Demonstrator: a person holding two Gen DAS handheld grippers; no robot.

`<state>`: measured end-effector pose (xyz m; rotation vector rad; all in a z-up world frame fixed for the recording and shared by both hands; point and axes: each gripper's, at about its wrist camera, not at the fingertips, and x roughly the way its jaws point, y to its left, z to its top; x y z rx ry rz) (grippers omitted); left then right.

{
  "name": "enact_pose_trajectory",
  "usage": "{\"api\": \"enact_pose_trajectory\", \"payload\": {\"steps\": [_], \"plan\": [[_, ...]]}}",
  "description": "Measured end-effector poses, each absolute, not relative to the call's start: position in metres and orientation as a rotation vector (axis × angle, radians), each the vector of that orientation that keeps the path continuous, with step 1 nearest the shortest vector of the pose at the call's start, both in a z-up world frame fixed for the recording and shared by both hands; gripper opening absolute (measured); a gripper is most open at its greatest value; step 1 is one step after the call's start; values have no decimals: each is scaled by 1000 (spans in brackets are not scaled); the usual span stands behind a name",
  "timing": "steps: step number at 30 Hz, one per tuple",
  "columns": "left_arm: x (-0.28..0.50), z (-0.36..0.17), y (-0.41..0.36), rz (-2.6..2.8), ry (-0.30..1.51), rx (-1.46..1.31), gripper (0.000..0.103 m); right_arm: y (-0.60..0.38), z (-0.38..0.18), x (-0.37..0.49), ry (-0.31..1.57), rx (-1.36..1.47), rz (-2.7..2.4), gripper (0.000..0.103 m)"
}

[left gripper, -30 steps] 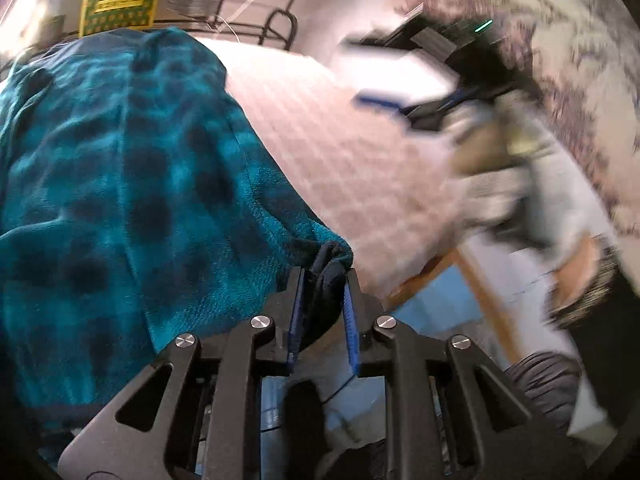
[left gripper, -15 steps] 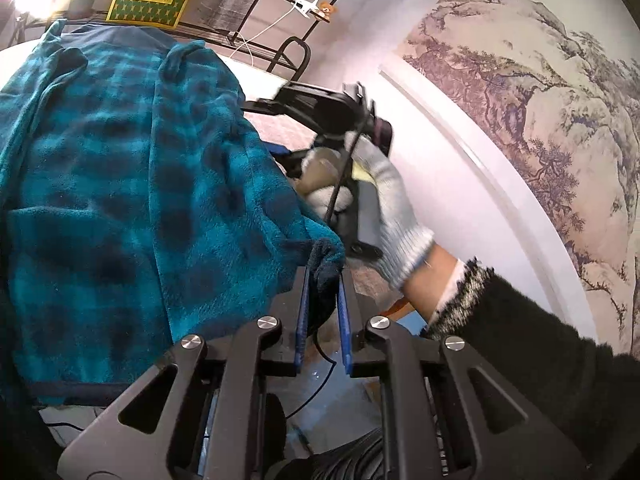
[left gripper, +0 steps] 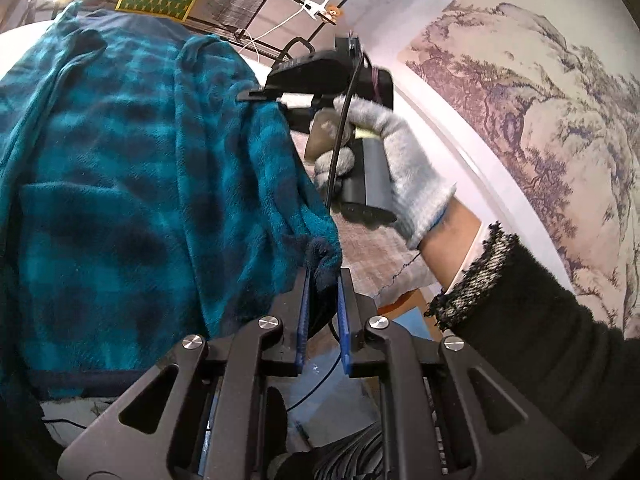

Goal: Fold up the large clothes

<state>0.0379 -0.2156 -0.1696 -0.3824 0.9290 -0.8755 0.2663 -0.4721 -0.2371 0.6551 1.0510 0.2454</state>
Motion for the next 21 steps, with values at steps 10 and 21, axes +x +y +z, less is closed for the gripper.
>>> {"api": "enact_pose_trajectory", "payload": {"steps": [10, 21], "plan": [[34, -177, -164, -840, 937, -493, 9, -352, -183, 283, 1059, 170, 188, 8], [31, -195, -96, -678, 977, -523, 9, -216, -238, 304, 1146, -176, 259, 8]]}}
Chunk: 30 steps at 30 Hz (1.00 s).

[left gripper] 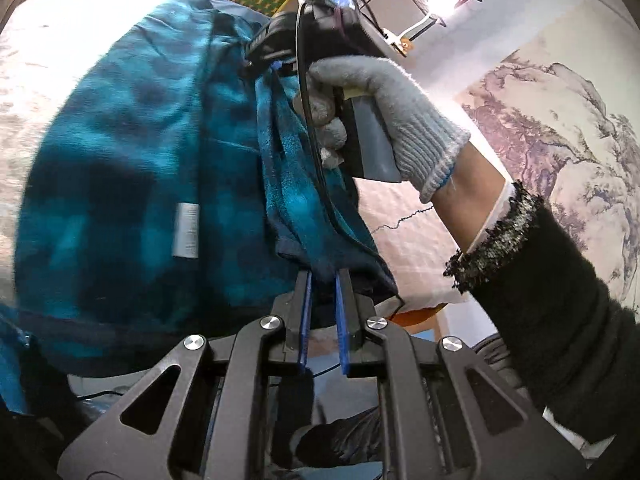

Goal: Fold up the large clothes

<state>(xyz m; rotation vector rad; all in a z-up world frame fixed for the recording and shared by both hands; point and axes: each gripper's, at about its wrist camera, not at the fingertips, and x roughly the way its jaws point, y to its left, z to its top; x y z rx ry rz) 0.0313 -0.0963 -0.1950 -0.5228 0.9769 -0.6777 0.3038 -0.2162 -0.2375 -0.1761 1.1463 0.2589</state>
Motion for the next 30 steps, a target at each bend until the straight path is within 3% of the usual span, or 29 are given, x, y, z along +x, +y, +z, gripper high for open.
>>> {"api": "enact_pose_trajectory", "payload": {"steps": [7, 13, 20, 28, 30], "plan": [[14, -183, -98, -739, 991, -441, 9, -232, -234, 298, 1143, -98, 332, 15], [-9, -160, -73, -767, 967, -351, 10, -250, -222, 271, 1155, 27, 501, 35], [2, -155, -29, -685, 960, -361, 25, -283, -186, 203, 1118, 73, 586, 37], [62, -168, -43, -692, 1012, -439, 30, -291, -210, 117, 1198, 8, 550, 36], [70, -177, -57, -714, 1057, -444, 38, -296, -212, 98, 1192, 3, 546, 36]]}}
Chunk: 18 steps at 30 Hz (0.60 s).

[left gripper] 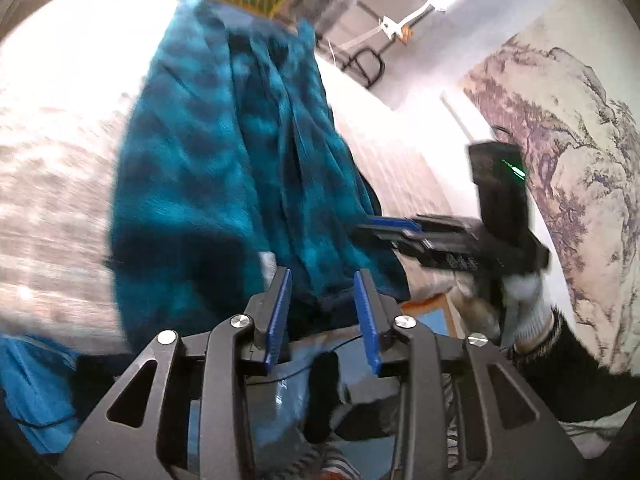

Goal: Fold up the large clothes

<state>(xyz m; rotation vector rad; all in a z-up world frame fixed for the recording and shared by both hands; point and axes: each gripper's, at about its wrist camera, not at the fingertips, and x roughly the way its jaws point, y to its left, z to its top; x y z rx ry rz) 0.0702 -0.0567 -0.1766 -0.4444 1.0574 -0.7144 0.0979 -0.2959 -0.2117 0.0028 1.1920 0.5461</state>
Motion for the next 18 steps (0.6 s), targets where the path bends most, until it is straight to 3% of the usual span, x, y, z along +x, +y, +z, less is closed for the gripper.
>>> {"api": "enact_pose_trajectory", "payload": {"steps": [3, 4, 5, 6, 11, 14, 18], "plan": [[79, -188, -81, -708, 1081, -378, 42, -317, -209, 75, 1162, 93, 519, 36], [80, -190, -86, -710, 1091, -377, 42, -328, -209, 71, 1153, 147, 501, 42], [83, -196, -93, -723, 1114, -390, 42, -350, -211, 60, 1139, 250, 462, 53], [85, -199, -98, -733, 1128, -392, 42, -350, -211, 60, 1139, 250, 462, 57], [90, -206, -113, -732, 1147, -338, 42, -396, -236, 46, 1171, 501, 435, 57], [93, -215, -107, -738, 1167, -381, 8, -393, -245, 52, 1195, 518, 450, 53], [78, -201, -83, -756, 1121, -470, 6, -383, -254, 58, 1230, 535, 486, 53]]}}
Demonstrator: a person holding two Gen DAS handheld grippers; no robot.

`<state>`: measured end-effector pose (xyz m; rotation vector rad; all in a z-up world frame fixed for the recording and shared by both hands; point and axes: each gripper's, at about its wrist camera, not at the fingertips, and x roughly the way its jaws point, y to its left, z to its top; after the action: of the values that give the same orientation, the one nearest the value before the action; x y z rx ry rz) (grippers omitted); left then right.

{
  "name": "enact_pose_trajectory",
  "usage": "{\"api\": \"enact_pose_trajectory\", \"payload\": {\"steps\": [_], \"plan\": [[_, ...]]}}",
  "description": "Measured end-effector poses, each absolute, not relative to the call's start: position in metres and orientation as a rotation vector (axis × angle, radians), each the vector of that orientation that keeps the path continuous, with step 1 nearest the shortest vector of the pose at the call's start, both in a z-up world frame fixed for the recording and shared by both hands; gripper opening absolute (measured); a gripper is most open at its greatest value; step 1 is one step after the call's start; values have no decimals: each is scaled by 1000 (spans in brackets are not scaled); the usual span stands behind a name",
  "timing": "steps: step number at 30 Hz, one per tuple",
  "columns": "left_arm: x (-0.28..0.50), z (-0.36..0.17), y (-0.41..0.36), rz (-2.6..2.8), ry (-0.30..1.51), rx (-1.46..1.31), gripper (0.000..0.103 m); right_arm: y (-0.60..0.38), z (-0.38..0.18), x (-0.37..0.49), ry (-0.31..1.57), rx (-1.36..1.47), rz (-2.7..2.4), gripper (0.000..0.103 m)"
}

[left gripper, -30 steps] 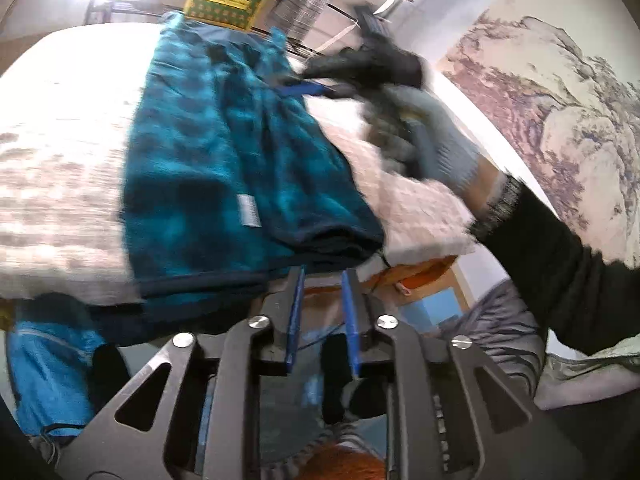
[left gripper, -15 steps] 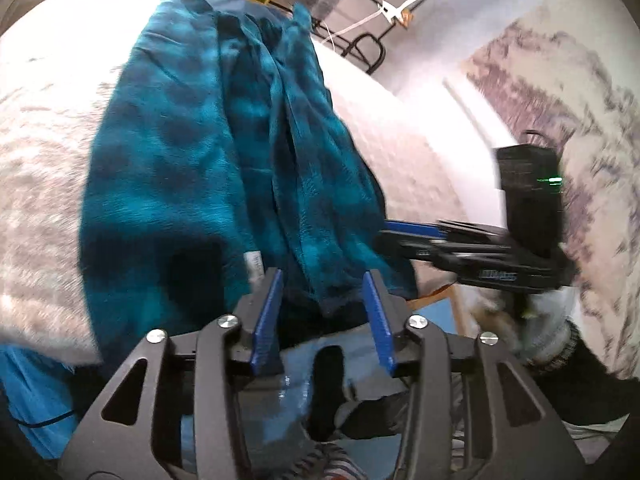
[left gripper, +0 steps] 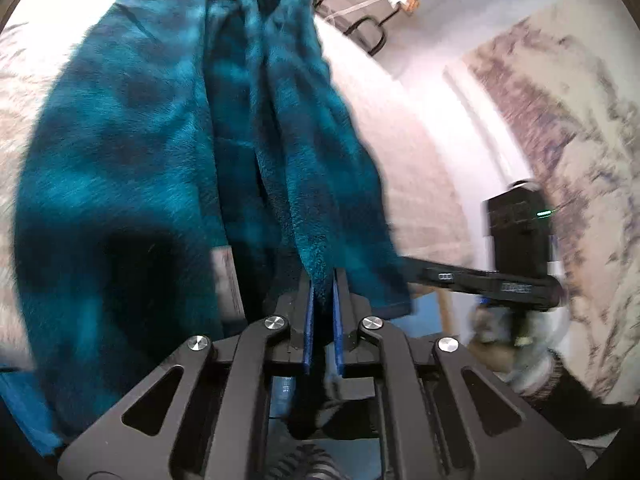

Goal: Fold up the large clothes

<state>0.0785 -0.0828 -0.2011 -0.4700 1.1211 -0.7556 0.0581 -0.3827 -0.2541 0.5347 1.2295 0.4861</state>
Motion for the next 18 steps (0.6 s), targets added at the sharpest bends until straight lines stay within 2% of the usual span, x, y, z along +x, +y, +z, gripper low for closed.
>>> {"api": "enact_pose_trajectory", "payload": {"steps": [4, 6, 7, 8, 10, 11, 14, 18], "plan": [[69, -207, -68, -711, 1118, -444, 5, -374, -255, 56, 1227, 523, 541, 55], [74, -220, -68, -691, 1148, -463, 5, -364, -260, 59, 1248, 489, 541, 51], [74, -222, -67, -689, 1152, -477, 5, -358, -262, 61, 1260, 482, 553, 44], [74, -221, -67, -688, 1152, -487, 4, -353, -264, 61, 1271, 475, 570, 31], [70, -209, -64, -713, 1124, -520, 4, -346, -258, 60, 1271, 429, 576, 18], [66, -199, -62, -722, 1095, -518, 4, -348, -251, 57, 1257, 431, 587, 16], [58, -195, -63, -720, 1081, -458, 4, -357, -231, 48, 1194, 431, 604, 13], [54, -228, -80, -681, 1153, -333, 4, -337, -260, 44, 1296, 233, 520, 13]]}}
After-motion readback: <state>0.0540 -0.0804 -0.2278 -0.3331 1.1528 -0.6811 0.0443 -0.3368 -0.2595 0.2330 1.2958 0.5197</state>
